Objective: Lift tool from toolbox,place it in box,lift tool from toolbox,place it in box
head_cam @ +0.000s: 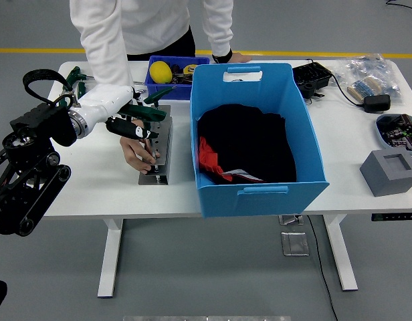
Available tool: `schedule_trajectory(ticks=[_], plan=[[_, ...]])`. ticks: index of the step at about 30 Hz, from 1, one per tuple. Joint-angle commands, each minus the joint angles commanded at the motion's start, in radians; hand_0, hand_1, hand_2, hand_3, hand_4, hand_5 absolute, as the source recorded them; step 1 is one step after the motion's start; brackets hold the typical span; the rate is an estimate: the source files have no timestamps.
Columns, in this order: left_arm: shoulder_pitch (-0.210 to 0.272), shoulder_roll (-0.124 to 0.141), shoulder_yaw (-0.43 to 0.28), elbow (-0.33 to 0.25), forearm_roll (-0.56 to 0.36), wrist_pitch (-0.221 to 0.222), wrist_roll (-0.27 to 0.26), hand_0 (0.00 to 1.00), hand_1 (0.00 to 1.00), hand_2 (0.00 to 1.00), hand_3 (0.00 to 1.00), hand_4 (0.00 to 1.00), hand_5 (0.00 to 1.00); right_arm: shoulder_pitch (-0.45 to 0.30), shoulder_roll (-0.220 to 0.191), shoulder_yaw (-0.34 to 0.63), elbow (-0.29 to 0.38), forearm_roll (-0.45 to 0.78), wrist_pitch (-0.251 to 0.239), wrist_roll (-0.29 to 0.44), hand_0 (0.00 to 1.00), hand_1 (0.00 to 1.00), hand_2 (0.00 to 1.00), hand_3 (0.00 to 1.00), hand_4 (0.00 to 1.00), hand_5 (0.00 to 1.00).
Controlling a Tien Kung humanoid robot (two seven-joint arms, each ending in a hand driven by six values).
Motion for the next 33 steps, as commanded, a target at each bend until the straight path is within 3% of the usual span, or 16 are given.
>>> schedule_trajectory(ticks=[1,5,6,11,12,18,19,24,25,33], plan=[[-0.001,0.000,0.000,0.005,0.000,-0.001,0.001,0.340,0.263,0.255,0.396,0.998,0.647,0.000,0.000,-0.001,0.000,0.001,0.000,0.000,0.628,0.623,0.685,0.535,0.789,0.575],[-0.004,-0.004,-0.005,0.025,0.000,-0.002,0.006,0.340,0.263,0.255,0.396,0.998,0.647,0.000,0.001,-0.003,0.000,0.004,-0.001,0.000,0.628,0.623,0.685,0.535,0.789,0.575],[-0.005,-0.005,-0.003,0.029,0.000,-0.002,0.008,0.276,0.183,0.189,0.322,0.998,0.666,-0.001,0.001,-0.003,0.000,0.003,0.000,0.000,0.628,0.623,0.685,0.535,0.789,0.575],[-0.005,-0.006,0.006,0.041,0.000,-0.002,0.015,0.276,0.183,0.189,0.322,0.998,0.666,-0.005,0.002,-0.002,0.000,0.001,0.000,-0.002,0.628,0.623,0.685,0.535,0.789,0.575],[-0.005,-0.006,0.007,0.042,0.000,-0.002,0.016,0.200,0.109,0.138,0.254,0.998,0.679,-0.005,0.002,-0.002,0.000,0.001,0.000,-0.002,0.628,0.622,0.685,0.535,0.789,0.575],[-0.006,-0.009,0.021,0.043,0.000,0.018,0.033,0.200,0.109,0.138,0.254,0.998,0.679,-0.007,0.002,0.003,0.000,-0.007,0.000,-0.003,0.628,0.622,0.685,0.535,0.789,0.575],[-0.006,-0.010,0.023,0.044,0.000,0.021,0.034,0.157,0.061,0.094,0.182,0.998,0.698,-0.007,0.002,0.004,0.000,-0.008,0.000,-0.003,0.628,0.624,0.685,0.535,0.789,0.575],[-0.008,-0.011,0.026,0.050,0.000,0.051,0.035,0.157,0.061,0.094,0.182,0.998,0.698,-0.006,0.001,0.005,0.000,-0.009,0.000,-0.003,0.628,0.624,0.685,0.535,0.789,0.575],[-0.008,-0.011,0.027,0.054,0.000,0.060,0.035,0.138,0.023,0.056,0.138,0.998,0.692,-0.006,0.001,0.006,0.000,-0.009,0.000,-0.003,0.628,0.623,0.685,0.535,0.789,0.575],[-0.014,-0.010,0.035,0.063,0.000,0.134,0.025,0.126,0.002,0.028,0.096,0.998,0.712,-0.004,0.001,0.004,0.000,-0.007,0.000,-0.002,0.628,0.623,0.685,0.535,0.789,0.574]])
